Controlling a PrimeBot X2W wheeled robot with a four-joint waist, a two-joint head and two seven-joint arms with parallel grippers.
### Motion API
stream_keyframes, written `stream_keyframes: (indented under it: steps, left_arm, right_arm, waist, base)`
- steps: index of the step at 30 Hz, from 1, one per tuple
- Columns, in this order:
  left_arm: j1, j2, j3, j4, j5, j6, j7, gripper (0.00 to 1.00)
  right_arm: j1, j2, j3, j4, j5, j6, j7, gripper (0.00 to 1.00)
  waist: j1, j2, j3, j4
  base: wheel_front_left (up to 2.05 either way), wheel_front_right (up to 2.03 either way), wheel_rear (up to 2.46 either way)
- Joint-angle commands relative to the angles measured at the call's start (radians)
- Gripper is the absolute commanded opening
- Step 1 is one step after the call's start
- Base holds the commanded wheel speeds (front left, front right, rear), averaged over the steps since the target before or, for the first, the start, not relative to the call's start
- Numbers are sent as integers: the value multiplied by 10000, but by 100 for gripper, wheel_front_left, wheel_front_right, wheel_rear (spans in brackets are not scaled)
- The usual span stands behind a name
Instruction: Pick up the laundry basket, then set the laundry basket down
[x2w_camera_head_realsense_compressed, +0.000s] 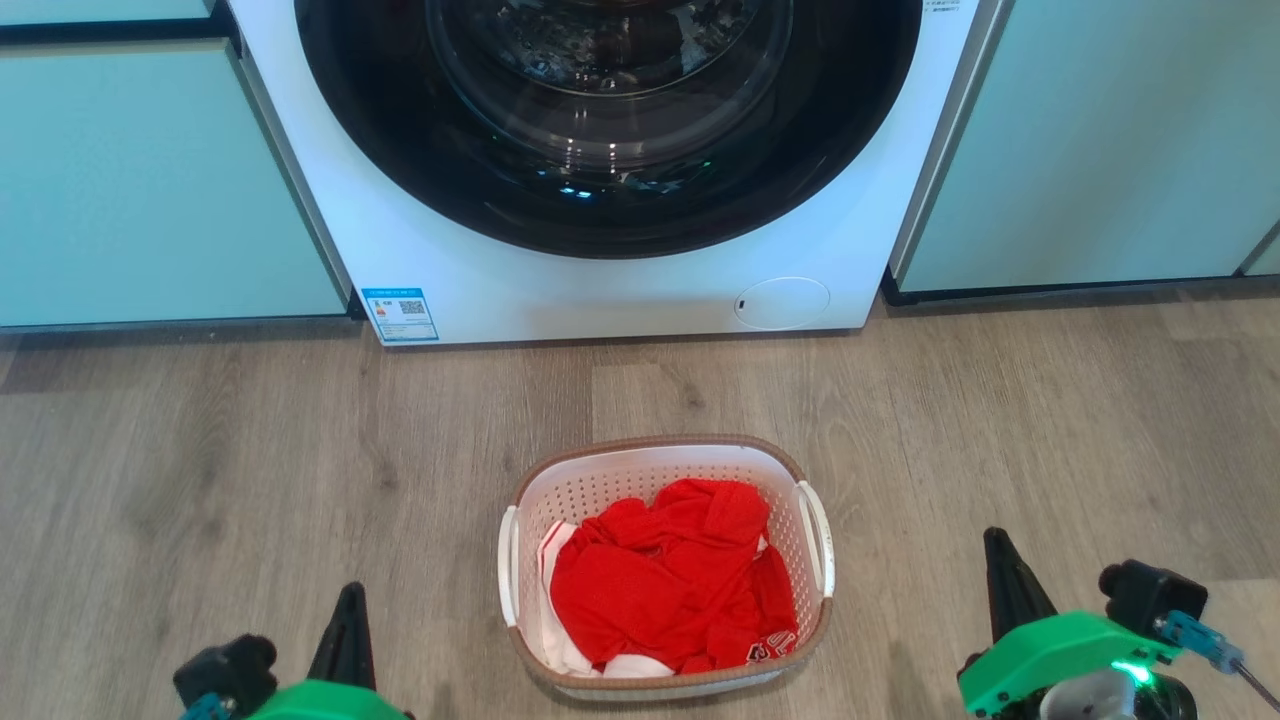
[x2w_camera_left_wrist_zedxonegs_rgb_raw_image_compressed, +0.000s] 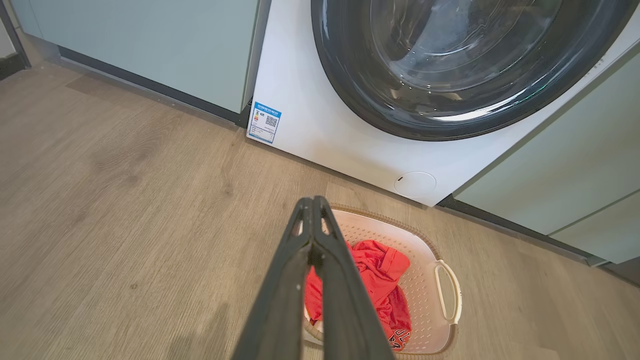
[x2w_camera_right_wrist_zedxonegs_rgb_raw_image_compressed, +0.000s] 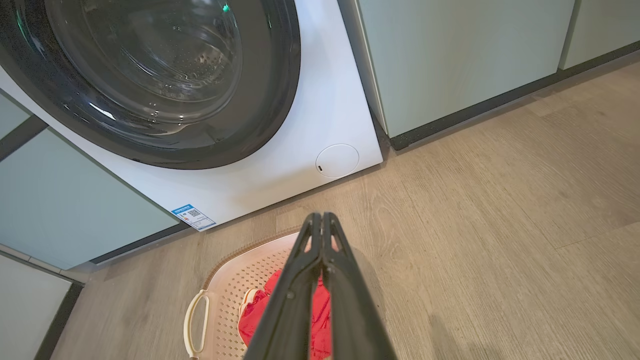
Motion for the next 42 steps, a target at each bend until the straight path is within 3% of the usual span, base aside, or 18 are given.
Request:
stream_keyframes:
  steps: [1,42]
  left_arm:
    - [-487,131,241,-249,-309,-114,32,0]
    - [-1428,206,958,-41,-4935,-784,1077,0]
  right_arm:
    - [-519,-167,-33,-340,316,6,59,0]
    - [-920,-279,-571,-486,4796,14,1108,0]
  waist:
    - [0,0,-1,0]
    - [0,0,-4,3]
  base:
    - [0,0,0]
    - [0,0,0]
